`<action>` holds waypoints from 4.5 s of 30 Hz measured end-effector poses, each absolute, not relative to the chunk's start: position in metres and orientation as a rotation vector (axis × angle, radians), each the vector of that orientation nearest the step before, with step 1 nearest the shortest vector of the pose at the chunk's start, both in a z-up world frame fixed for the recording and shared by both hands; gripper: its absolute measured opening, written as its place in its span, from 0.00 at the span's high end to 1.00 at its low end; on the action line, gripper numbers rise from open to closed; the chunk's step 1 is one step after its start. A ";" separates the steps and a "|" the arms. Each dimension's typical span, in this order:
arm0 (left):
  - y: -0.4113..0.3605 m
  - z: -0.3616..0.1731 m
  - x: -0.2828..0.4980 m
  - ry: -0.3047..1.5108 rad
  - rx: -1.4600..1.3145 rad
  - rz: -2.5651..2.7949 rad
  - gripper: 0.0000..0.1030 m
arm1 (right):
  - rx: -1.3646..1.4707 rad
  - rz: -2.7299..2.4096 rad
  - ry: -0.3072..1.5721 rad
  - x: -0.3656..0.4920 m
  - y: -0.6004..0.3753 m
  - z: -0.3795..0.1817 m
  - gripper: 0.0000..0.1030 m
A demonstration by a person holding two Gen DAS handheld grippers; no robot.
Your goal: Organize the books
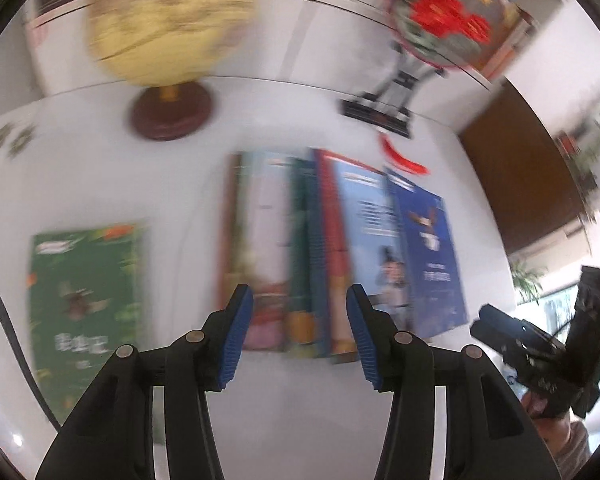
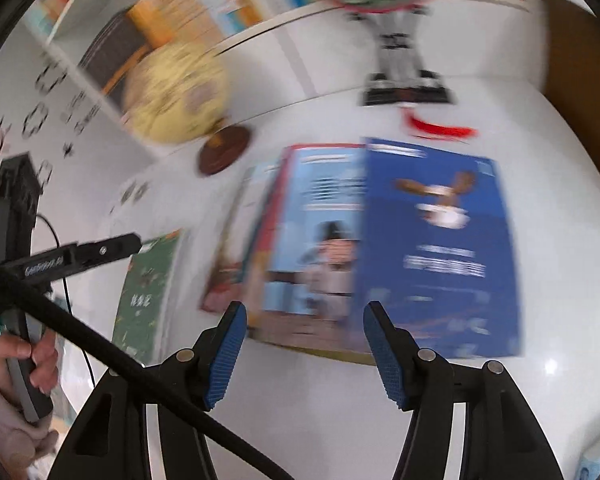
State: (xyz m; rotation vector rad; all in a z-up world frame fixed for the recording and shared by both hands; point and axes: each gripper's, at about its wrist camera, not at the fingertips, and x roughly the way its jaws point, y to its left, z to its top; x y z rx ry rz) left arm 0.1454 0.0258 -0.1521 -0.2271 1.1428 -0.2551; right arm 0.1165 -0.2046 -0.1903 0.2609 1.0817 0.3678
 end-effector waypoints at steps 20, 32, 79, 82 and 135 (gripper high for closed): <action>-0.122 -0.211 0.168 1.183 -0.161 -0.333 0.55 | 0.515 0.323 1.153 0.143 -0.364 -0.266 0.42; -0.129 -0.216 0.171 1.149 -0.136 -0.314 0.46 | 0.552 0.373 1.183 0.149 -0.362 -0.284 0.41; -0.148 -0.220 0.172 1.156 -0.131 -0.369 0.07 | 0.561 0.503 1.189 0.158 -0.338 -0.287 0.02; -0.147 -0.220 0.172 1.157 -0.140 -0.367 0.07 | 0.554 0.501 1.189 0.157 -0.336 -0.287 0.02; -0.152 -0.223 0.173 1.185 -0.110 -0.394 0.01 | 0.844 0.581 1.178 0.164 -0.363 -0.301 0.00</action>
